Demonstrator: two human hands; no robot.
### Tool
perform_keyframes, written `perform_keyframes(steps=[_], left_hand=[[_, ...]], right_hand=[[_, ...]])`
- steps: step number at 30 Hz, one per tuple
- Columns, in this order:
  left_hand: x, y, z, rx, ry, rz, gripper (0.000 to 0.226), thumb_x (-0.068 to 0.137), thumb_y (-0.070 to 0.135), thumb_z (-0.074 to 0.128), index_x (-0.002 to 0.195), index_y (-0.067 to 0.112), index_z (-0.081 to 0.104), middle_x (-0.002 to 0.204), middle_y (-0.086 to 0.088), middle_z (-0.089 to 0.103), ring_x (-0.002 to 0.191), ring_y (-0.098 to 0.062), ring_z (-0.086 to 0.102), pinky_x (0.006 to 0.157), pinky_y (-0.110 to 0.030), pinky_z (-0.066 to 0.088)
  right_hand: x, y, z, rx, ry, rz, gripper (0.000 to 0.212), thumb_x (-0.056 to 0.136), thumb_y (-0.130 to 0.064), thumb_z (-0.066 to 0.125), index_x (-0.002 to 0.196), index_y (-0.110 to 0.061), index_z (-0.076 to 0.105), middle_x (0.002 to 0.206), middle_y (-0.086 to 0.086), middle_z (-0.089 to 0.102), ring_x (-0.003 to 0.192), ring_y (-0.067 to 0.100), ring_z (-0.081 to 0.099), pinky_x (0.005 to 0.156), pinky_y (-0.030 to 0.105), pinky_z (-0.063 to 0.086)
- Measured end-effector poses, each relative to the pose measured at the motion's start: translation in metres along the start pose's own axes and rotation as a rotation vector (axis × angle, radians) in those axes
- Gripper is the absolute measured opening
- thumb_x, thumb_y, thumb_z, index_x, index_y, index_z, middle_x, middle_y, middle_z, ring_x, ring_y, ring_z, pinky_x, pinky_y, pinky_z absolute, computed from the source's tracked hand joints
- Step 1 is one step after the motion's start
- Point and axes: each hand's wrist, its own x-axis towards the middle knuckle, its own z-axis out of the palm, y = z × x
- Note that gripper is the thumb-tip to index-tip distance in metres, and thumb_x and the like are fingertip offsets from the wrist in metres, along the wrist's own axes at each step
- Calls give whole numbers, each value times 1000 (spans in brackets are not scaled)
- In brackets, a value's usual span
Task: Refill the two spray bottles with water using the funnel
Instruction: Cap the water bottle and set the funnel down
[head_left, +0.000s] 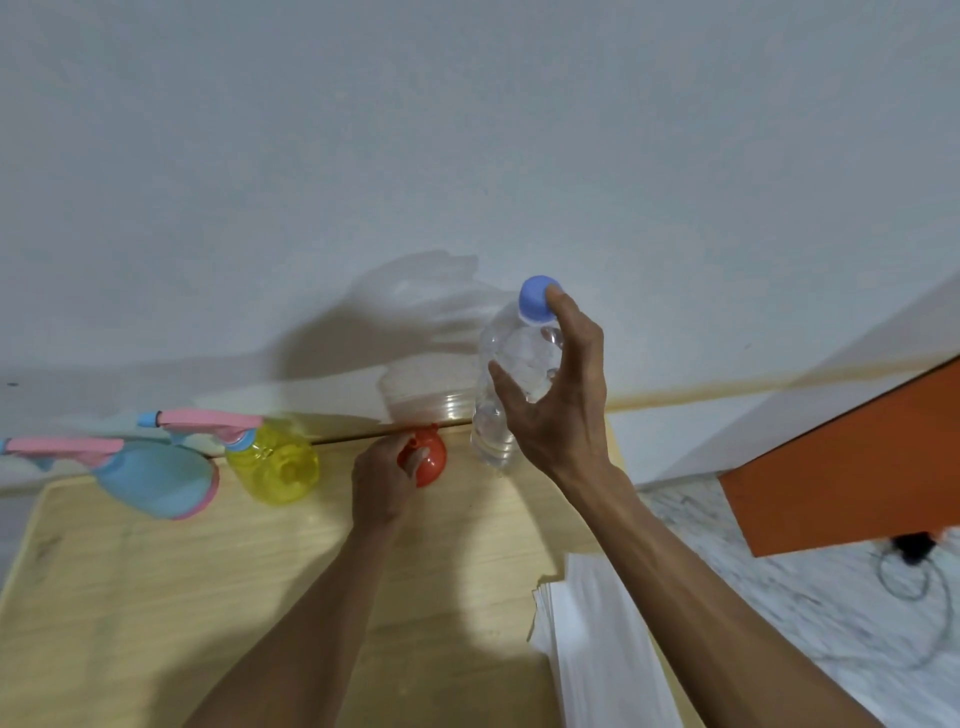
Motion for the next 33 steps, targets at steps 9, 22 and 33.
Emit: perform_keyframes(steps=[9,22,33], left_hand=[[3,0,-6,-10,-81,-52,46,85,27,77,126,7,67,121,-15,70,113,-33,63,102,-40,46],[-51,31,-77,-106,3,68,46,84,28,77,123,5,68,125,-19,68,119,-35,61,101,-37,42],[-131,64,-68,-146,-209,286,41,88,31,74,126,14,67,126,-4,68,112,-20,64,85,-18,35]], right_hand=[[-1,-3,-2,-27,-49,33,93,75,-6,85,149,-15,30,144,17,46,128,30,47,95,-4,30],[-44,-58,-41,-82,-95,270,96,86,-28,77,160,-26,16,161,1,30,143,15,32,91,5,28],[-161,-62,-123,-177,13,562,49,93,-23,71,139,-19,54,128,2,63,111,5,53,97,26,39]])
